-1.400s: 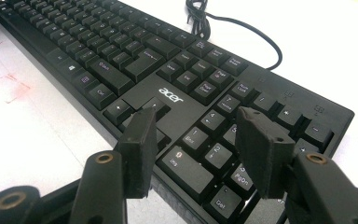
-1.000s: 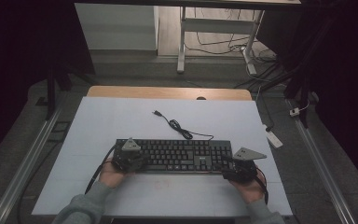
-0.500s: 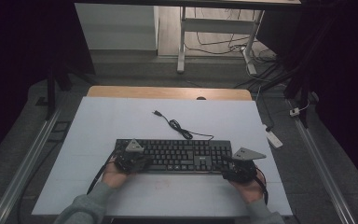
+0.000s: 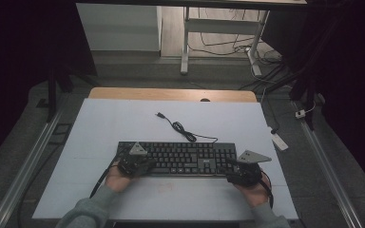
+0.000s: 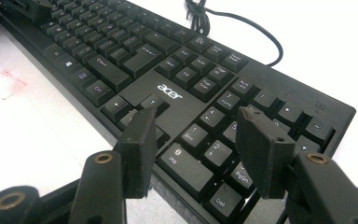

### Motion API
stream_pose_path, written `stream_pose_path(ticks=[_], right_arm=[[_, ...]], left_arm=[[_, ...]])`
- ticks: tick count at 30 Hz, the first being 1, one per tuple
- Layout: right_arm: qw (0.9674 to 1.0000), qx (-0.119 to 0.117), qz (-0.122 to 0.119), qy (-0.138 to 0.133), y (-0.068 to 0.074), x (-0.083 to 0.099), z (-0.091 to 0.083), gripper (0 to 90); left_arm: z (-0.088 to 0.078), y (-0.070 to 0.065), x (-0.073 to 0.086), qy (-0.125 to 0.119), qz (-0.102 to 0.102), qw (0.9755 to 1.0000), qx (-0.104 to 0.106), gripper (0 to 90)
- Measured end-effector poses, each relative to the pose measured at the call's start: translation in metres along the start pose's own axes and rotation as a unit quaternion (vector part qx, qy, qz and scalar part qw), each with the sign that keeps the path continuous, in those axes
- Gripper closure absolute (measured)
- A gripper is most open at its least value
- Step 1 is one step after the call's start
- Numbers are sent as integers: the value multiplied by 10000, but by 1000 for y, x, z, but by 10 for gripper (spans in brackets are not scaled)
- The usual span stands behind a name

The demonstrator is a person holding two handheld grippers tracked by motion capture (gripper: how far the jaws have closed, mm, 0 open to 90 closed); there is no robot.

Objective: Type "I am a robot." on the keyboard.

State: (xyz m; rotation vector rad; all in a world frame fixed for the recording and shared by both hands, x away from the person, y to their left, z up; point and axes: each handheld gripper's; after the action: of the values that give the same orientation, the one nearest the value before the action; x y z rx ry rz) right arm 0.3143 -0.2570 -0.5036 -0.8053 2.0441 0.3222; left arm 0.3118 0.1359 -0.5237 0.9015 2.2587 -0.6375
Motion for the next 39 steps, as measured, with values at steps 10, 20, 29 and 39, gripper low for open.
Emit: stream_pose_path(ticks=[10, 20, 29, 39], right_arm=[[10000, -17, -8, 8, -1, 0, 0, 482], [10000, -14, -1, -10, -1, 1, 1, 482], [10000, -21, -15, -3, 0, 1, 2, 481], [10000, -7, -49, -6, 1, -1, 1, 481]], left_arm=[[-28, 5, 0, -493, -82, 9987, -48, 543], [-54, 19, 10, -491, -445, 9978, -67, 254], [-66, 27, 20, -426, -507, 9978, -98, 185], [-68, 29, 23, -425, -471, 9979, -105, 186]])
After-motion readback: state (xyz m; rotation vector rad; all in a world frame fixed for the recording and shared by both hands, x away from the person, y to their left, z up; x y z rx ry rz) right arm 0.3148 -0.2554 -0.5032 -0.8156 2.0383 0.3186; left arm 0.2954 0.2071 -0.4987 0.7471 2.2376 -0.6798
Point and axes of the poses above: each handheld gripper's, and its own axes: z roughly forward along the jaws, x roughly out of its underside, y roughly to its left, and after that the axes turned 7 degrees about x, right-handed
